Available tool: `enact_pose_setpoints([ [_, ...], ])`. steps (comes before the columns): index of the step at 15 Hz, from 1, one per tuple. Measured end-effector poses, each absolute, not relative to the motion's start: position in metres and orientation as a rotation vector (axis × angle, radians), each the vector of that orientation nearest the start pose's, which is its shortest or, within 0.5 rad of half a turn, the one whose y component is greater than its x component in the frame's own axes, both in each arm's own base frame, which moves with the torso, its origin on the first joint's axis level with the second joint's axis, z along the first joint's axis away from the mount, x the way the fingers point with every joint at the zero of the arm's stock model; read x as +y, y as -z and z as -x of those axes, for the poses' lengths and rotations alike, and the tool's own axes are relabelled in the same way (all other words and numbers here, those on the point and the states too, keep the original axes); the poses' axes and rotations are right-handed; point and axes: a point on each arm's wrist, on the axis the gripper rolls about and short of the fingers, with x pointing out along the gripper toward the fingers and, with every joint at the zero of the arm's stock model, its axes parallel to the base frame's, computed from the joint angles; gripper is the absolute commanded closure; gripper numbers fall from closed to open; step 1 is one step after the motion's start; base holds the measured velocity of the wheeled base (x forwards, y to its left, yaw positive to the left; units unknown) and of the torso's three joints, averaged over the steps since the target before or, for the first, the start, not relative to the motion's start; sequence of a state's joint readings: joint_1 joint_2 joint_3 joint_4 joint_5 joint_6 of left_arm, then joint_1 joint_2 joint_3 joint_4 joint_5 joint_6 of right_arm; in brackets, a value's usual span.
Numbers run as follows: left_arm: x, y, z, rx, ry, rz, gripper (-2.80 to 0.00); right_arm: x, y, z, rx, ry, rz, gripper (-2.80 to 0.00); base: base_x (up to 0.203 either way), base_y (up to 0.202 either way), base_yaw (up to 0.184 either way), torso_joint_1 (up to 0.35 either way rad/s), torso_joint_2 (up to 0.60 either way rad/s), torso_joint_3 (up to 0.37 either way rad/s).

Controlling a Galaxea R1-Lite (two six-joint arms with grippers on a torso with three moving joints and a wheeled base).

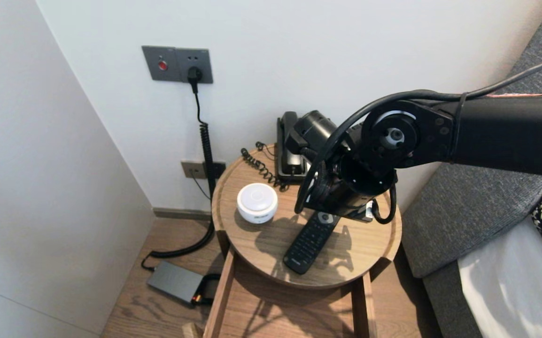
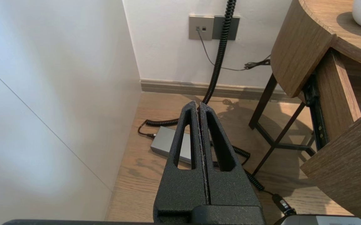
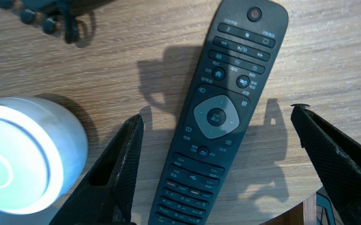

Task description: Put the remote controls on the table in the drawer one by one

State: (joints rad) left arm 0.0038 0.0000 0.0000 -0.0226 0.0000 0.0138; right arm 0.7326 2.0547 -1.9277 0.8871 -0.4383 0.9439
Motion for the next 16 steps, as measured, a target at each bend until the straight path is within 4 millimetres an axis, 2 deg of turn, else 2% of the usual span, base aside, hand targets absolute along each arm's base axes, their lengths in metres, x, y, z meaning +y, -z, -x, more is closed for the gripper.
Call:
enact_pose_setpoints([
  [16,0.0,-0.078,0.023,-0.023,-0.005,-0.014,0.0,0.255,-0.207,-0.294,0.923,0.168,-0.288,-2.8,0.0,0.0,0.0,0.0,0.0,0.0],
])
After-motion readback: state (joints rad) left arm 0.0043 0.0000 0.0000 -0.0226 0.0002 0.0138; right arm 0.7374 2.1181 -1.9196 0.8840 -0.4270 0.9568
